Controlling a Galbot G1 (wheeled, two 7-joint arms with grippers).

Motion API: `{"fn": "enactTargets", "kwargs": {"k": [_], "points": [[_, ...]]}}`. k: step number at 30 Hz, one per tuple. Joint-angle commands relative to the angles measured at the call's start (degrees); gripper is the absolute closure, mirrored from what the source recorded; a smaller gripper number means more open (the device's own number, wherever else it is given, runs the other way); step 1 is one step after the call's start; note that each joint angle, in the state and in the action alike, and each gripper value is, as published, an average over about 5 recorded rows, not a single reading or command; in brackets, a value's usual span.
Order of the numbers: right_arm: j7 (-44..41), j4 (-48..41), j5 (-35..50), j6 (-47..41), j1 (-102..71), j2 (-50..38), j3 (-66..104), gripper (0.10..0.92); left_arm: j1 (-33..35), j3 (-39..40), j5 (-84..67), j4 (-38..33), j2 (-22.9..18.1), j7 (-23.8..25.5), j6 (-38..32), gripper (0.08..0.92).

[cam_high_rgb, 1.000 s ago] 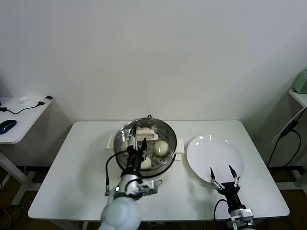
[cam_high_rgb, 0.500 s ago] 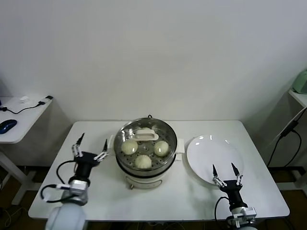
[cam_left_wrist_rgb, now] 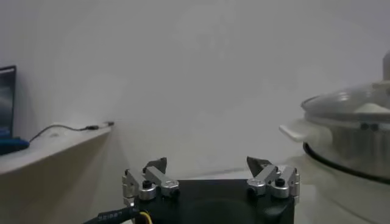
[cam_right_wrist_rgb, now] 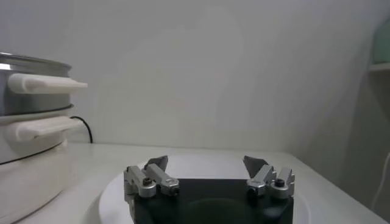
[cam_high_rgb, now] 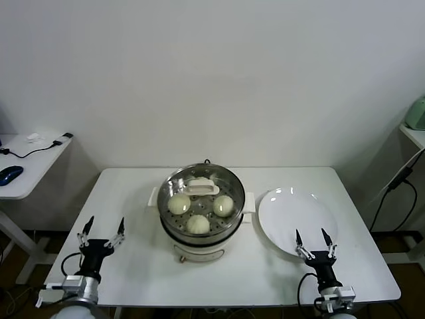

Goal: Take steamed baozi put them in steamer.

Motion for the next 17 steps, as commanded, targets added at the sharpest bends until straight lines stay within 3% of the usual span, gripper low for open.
{"fn": "enactTargets", "kwargs": {"k": [1,17], "points": [[0.0,-0.2,0.7,-0.8,0.2,0.0,-0.2,0.203,2.1,-0.7,-5.2,5.4,1.1,0.6,-5.9,0.177],[-0.1,-0.4,0.6,-0.9,0.5,0.0,-1.1,0.203,3.0,0.2,-3.9,5.0,-0.2,0.9,-6.6,0.177]]}}
